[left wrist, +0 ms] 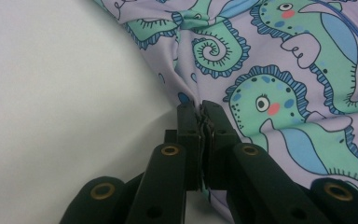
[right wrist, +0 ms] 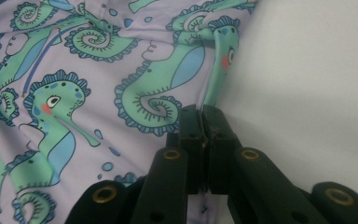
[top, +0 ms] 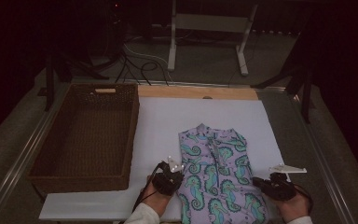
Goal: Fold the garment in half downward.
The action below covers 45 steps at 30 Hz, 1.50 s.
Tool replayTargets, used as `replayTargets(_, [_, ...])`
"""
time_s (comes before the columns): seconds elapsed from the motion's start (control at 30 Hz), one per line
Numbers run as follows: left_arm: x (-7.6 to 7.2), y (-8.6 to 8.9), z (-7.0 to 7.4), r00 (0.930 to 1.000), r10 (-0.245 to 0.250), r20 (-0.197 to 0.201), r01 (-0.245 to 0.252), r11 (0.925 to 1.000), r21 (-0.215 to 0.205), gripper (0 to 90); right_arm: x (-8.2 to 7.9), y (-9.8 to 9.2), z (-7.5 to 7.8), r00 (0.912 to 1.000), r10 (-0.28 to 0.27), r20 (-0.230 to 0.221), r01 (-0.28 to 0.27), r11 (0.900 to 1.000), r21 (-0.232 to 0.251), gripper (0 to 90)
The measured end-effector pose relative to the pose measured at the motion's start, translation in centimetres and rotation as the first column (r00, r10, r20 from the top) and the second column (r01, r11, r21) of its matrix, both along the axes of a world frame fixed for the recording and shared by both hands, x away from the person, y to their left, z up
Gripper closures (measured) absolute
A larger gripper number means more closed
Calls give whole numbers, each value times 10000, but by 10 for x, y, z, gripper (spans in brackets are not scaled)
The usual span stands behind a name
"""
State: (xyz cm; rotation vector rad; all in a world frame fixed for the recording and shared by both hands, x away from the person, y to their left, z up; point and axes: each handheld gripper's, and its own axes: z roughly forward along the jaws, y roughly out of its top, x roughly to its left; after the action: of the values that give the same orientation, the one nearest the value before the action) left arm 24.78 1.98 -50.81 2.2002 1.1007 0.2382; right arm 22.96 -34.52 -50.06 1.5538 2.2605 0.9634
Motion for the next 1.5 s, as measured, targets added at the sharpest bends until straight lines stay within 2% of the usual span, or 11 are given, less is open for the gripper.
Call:
replayTargets(0.23, [-7,1,1,9996,-212,-166,211,9998,-66,862,-13,4,3,9998,189,23,-189,9998,83,876])
replayTargets(0.37, [-6,4,5,9998,-156,137,163,9984,-539,727,-11,2,4,9998,174,60,-175,9995,252,849])
replayTargets(0.4, [-3,6,9,9995,-209,250,230,9961,-848,682,-11,1,5,9997,168,165,-175,9989,442,763])
replayTargets(0.5, [0,9,15,9982,-288,531,345,9933,-1103,576,-7,1,12,9975,8,711,-78,9951,982,502])
replayTargets(0.57, [1,9,16,9977,-225,641,298,9929,-1153,506,-5,2,13,9968,21,805,-102,9950,997,482])
replayTargets(0.63, [5,10,19,9976,-294,621,385,9878,-1508,438,-3,5,19,9911,135,1321,-286,9931,1138,398])
replayTargets(0.83, [16,8,28,9897,-194,1420,435,9848,-1683,186,13,12,31,9870,237,1590,-454,9899,1343,333])
replayTargets(1.0, [28,8,35,9879,-255,1527,550,9798,-1921,115,25,14,36,9831,120,1827,-378,9897,1383,278])
replayTargets(1.03, [34,8,38,9882,-343,1494,641,9778,-1995,50,30,16,40,9790,-83,2038,-179,9918,1263,167])
replayTargets(1.2, [47,7,40,9923,-260,1214,497,9792,-1965,2,40,20,49,9772,-27,2124,-222,9932,1145,85])
replayTargets(1.5, [73,7,48,9872,-89,1589,445,9741,-2217,0,66,20,60,9679,50,2514,-366,9920,1211,82])
